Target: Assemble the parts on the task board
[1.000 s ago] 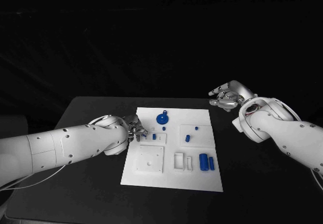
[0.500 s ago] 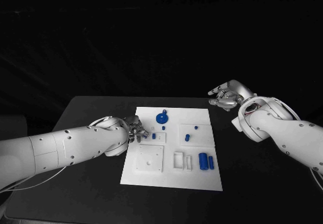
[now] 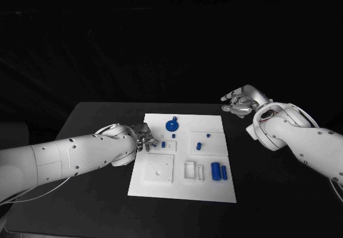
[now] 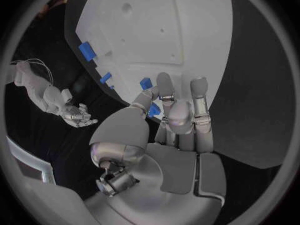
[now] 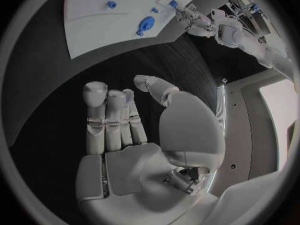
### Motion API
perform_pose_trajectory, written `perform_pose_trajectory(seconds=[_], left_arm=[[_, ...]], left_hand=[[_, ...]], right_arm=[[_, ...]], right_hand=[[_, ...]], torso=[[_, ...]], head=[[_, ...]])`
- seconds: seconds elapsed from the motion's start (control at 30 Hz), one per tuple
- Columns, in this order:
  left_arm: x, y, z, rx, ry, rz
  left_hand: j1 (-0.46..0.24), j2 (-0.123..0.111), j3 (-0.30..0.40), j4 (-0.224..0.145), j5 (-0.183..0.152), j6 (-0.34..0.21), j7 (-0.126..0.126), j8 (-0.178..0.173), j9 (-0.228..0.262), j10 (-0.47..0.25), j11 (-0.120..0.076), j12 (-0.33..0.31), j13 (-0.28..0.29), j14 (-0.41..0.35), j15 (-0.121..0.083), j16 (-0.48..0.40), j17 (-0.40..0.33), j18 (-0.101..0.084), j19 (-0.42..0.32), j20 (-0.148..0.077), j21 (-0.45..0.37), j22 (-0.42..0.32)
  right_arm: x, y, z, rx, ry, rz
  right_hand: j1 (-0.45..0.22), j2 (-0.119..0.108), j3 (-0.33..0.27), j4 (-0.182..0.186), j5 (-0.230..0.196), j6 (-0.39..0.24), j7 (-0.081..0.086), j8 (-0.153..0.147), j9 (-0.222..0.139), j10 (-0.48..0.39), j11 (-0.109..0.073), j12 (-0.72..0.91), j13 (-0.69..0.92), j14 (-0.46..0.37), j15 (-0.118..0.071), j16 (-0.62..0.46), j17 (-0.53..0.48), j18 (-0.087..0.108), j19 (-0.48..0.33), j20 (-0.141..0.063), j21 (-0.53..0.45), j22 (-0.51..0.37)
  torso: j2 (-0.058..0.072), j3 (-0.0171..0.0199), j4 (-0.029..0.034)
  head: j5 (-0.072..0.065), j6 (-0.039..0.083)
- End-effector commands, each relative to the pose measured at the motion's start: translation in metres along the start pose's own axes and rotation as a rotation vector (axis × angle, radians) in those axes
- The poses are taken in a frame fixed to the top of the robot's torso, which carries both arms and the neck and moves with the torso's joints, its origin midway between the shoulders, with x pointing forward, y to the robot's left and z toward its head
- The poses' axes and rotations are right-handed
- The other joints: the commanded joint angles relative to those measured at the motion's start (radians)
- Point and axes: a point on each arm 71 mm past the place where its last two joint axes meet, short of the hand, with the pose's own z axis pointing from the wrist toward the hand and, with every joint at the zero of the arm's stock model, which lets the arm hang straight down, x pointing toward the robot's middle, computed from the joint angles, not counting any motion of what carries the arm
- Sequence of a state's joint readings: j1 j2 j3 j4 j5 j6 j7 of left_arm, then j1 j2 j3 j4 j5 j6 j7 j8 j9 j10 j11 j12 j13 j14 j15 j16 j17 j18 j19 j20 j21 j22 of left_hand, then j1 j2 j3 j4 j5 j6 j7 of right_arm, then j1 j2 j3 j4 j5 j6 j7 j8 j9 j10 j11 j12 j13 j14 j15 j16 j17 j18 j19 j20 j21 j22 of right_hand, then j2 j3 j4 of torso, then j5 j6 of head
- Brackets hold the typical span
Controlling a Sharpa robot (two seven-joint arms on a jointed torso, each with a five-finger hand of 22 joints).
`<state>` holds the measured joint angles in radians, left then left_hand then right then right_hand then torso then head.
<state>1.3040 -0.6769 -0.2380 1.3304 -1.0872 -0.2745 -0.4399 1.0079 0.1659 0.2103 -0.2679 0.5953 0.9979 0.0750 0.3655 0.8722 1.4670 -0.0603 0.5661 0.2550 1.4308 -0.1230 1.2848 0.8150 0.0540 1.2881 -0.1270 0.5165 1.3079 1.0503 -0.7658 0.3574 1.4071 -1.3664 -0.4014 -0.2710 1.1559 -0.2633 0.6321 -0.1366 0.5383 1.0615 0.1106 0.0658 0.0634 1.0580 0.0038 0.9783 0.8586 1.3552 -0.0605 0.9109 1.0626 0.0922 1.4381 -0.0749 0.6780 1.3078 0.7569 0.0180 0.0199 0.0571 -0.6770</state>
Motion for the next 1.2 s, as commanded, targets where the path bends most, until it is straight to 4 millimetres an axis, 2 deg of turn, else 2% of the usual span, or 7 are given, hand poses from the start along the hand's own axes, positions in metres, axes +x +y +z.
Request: perform_pose_trajectory(seconds=[0.03,0.47,1.2], left_arm=[[0.0034,-0.0007,-0.0002,0.007,0.024,0.021],[0.0041,0.002,-0.0004,-0.005,0.04,0.039],[0.0033,0.0036,0.0016,-0.018,0.042,0.072]], left_hand=[[0.009,0.004,0.005,-0.001,0.002,0.086,-0.087,0.004,-0.002,0.047,-0.006,-0.002,0.002,0.005,0.001,-0.002,-0.002,0.008,-0.001,0.008,0.004,0.017],[0.012,0.002,0.005,-0.002,0.003,0.088,-0.087,0.003,-0.003,0.047,-0.006,-0.003,0.002,0.005,0.001,-0.001,-0.001,0.009,-0.001,0.009,0.004,0.017],[0.016,0.001,0.005,-0.002,0.002,0.087,-0.087,0.002,-0.003,0.047,-0.006,-0.005,0.002,0.005,0.002,-0.003,-0.004,0.011,-0.002,0.012,0.003,0.017]], right_arm=[[0.0008,0.0008,-0.0003,-0.01,0.01,-0.009],[0.0003,-0.0003,-0.0006,-0.008,0.011,-0.01],[0.0002,-0.0011,-0.0007,-0.007,0.012,-0.012]], right_hand=[[-0.001,0.008,-0.001,0.0,0.003,-0.007,0.003,-0.004,-0.001,-0.007,0.002,0.0,-0.001,-0.006,0.002,-0.003,-0.001,0.019,0.0,-0.002,-0.007,0.069],[-0.001,0.008,-0.001,0.0,0.003,-0.007,0.003,-0.004,-0.001,-0.007,0.002,0.0,-0.001,-0.006,0.002,-0.003,-0.001,0.019,0.0,-0.002,-0.007,0.069],[-0.001,0.008,-0.001,0.0,0.003,-0.007,0.003,-0.004,-0.001,-0.007,0.002,0.0,-0.001,-0.006,0.002,-0.003,-0.001,0.019,0.0,-0.002,-0.007,0.069]], torso=[[0.0,0.0003,-0.0006],[0.001,-0.001,0.0008],[0.001,0.0002,-0.0011]], head=[[0.001,0.0],[0.001,-0.001],[0.004,-0.003]])
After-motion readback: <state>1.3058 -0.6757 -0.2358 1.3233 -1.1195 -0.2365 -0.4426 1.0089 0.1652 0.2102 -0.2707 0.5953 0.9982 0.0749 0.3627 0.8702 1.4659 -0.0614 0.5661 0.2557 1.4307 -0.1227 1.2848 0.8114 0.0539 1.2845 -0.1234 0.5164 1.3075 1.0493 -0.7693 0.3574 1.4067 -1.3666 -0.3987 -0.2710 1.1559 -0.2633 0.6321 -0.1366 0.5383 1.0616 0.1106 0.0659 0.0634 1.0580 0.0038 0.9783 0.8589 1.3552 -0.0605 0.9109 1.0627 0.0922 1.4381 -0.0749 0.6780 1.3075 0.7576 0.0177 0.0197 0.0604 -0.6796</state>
